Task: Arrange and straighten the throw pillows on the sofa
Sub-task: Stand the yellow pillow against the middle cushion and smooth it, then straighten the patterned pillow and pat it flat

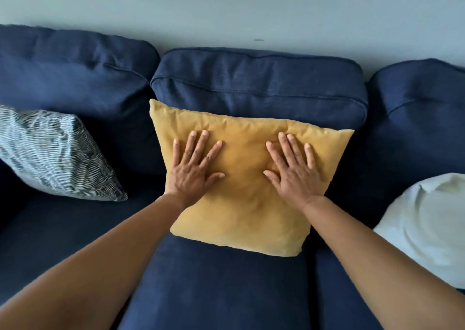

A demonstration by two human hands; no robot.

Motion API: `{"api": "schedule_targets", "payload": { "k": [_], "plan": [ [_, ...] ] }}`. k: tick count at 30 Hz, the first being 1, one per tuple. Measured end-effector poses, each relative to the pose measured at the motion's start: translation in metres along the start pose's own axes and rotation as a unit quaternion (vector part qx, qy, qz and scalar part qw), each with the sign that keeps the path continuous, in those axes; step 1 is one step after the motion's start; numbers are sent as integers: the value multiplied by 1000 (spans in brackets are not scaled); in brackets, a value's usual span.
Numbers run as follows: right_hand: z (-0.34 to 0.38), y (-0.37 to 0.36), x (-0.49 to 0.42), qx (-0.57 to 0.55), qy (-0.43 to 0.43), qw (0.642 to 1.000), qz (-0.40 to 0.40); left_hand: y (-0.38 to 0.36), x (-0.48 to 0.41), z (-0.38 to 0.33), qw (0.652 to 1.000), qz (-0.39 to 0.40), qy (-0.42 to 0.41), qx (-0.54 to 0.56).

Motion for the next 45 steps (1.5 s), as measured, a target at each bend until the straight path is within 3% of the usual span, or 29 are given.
{"api": "schedule_targets", "payload": {
  "k": [3, 5, 8, 11, 15, 17, 19, 24, 28, 33, 39, 45],
  "plan": [
    [-13, -1, -2, 5, -65, 998, 6, -2, -9, 32, 998, 34, 53, -16],
    [-8, 6, 1, -9, -101, 995, -15, 5, -12, 40, 998, 8, 60, 13],
    [28, 24, -2, -33, -77, 994, -64, 21, -15, 31, 996, -66, -29, 50],
    [67, 29, -9, 0, -50, 998, -46, 26, -17, 25, 993, -45, -95, 49],
    [58, 30, -5, -17, -261, 964, 40, 22, -16, 75, 997, 68, 10, 34],
    [62, 40, 3, -42, -345, 936, 55, 34, -9, 96, 995, 86, 12, 38],
    [83, 59, 5, -62, -372, 926, 30, 52, -1, 108, 995, 84, -16, 53],
    [153, 88, -6, -117, -342, 933, 0, 78, 15, 139, 983, 67, 14, 169],
    [206, 88, -23, -180, -321, 929, -25, 76, 36, 180, 949, 59, 126, 282],
    [274, 88, -57, -228, -264, 933, -82, 64, 78, 250, 934, 86, 223, 267],
    [332, 85, -99, -294, -256, 918, -75, 59, 116, 332, 909, 101, 324, 244],
    [388, 77, -140, -334, -210, 918, -42, 53, 140, 406, 878, 50, 388, 275]
  ]
}}
Point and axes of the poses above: each hand's wrist, its own x-axis away from the middle knuckle, its own y-axis out of the back of the hand, z = x × y, the point moved 5 cm from there along -x, towards the middle knuckle, and after that the axes turned 1 degree about y, right-handed, at the moved point
